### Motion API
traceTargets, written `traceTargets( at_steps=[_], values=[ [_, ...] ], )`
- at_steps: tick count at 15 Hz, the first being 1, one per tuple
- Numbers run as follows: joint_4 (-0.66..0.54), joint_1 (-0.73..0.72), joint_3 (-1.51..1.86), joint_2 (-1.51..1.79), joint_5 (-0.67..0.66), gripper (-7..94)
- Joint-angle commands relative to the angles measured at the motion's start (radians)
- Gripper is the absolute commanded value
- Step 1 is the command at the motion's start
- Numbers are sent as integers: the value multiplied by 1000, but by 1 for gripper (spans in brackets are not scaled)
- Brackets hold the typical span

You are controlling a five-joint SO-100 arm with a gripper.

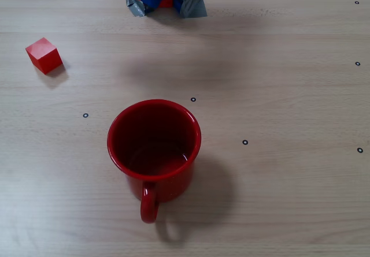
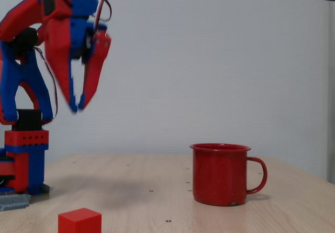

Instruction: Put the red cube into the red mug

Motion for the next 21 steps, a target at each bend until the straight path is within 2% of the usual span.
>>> traceTargets(
  at_steps=[1,5,10,13,16,18,21],
  values=[
    [-51,52,17,-8,-18,0],
    [-195,117,91,-124,-95,0],
    [-207,206,-54,-354,-247,0],
    [-227,245,-121,-454,-278,2],
    [-278,270,-164,-525,-224,14],
    [-268,276,-209,-555,-196,32],
    [-221,268,-225,-569,-239,50]
  ],
)
